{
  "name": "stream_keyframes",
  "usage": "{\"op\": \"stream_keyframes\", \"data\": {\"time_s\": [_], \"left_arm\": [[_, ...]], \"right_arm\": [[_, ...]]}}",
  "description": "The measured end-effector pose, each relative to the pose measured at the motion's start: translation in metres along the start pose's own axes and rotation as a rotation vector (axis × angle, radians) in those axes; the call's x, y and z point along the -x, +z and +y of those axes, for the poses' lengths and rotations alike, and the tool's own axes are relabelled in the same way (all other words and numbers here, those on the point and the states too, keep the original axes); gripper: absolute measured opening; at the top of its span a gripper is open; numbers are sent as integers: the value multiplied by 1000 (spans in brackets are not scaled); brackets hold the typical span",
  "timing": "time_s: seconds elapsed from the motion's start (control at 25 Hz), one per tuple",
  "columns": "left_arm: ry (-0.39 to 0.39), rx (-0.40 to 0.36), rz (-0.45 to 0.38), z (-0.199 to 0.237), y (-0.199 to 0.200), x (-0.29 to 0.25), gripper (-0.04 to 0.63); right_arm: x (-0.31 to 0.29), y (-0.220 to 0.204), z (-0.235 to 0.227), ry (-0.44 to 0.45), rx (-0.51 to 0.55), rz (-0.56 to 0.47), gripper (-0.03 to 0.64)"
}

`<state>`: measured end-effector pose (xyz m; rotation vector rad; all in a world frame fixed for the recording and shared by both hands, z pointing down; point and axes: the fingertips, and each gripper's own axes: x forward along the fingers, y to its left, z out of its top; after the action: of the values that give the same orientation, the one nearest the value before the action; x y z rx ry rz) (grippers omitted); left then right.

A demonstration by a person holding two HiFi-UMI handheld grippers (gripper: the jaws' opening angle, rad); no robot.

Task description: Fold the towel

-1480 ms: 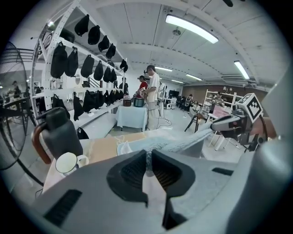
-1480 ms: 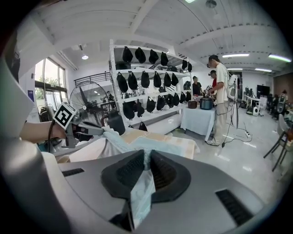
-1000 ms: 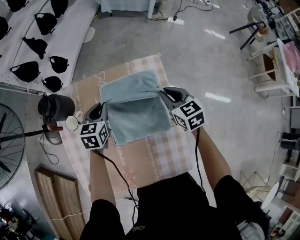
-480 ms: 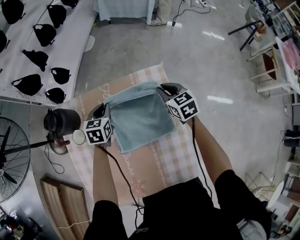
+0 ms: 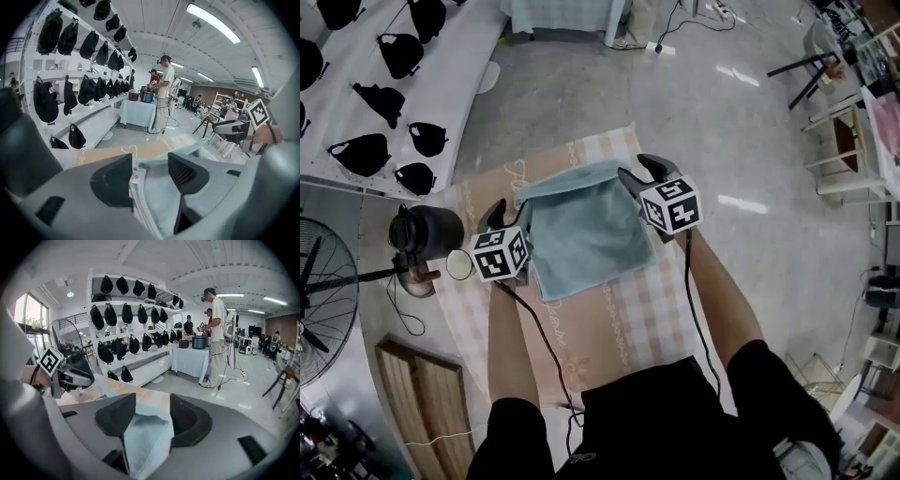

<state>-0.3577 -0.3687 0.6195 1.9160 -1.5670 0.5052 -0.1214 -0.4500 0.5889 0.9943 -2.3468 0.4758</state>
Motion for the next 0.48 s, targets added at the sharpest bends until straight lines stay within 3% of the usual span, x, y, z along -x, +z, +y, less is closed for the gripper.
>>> {"op": "stream_keyframes", "data": {"time_s": [0.16, 0.36, 0.48], "left_arm": [[-73, 3, 4, -17, -29, 30, 227], [-107, -11, 100, -37, -103, 60, 226], [-122, 30, 117, -48, -136, 73, 227]], "right_arm": [[24, -23, -2, 73, -78, -26, 213], [57, -103, 16, 125, -68, 80, 213], [73, -137, 33, 159, -87, 110, 213]]}}
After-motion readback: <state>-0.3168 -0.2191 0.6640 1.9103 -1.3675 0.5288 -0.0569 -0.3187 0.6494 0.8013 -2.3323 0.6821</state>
